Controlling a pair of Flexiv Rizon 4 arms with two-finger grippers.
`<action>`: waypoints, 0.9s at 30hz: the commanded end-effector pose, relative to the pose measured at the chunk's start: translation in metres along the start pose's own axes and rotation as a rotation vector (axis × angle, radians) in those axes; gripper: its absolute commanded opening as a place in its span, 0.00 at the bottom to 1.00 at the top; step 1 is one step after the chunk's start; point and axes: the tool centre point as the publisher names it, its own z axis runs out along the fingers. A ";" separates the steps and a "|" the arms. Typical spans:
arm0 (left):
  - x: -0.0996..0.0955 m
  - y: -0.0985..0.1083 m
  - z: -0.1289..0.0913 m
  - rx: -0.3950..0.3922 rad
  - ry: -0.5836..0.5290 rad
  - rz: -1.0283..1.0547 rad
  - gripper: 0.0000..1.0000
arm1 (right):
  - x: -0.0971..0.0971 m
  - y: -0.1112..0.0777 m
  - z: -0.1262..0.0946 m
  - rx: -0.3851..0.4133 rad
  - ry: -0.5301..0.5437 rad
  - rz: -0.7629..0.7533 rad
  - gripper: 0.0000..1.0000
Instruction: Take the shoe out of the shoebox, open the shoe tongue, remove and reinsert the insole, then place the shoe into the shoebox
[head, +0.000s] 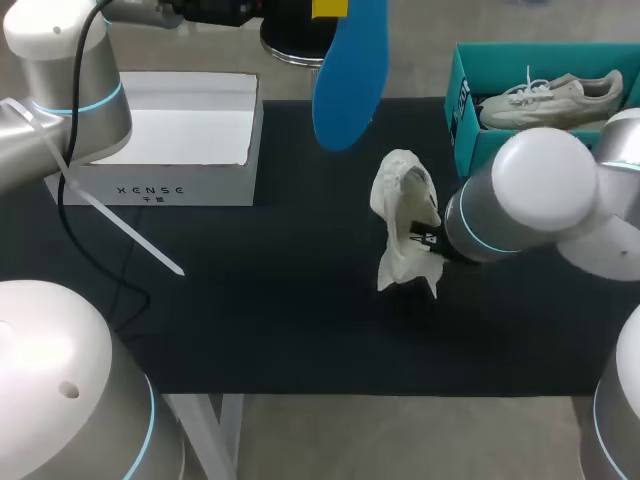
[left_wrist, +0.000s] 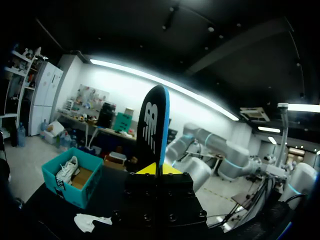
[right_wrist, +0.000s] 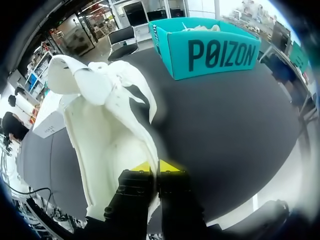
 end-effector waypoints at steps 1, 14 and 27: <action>-0.001 0.000 0.001 -0.001 0.001 0.000 0.00 | -0.005 -0.008 0.015 -0.012 -0.003 -0.031 0.00; -0.001 0.000 0.001 -0.001 0.001 0.000 0.00 | -0.031 -0.021 0.043 0.046 -0.048 -0.087 0.00; -0.001 0.000 0.001 -0.001 0.001 0.000 0.00 | -0.033 -0.038 0.055 0.109 -0.034 -0.085 0.13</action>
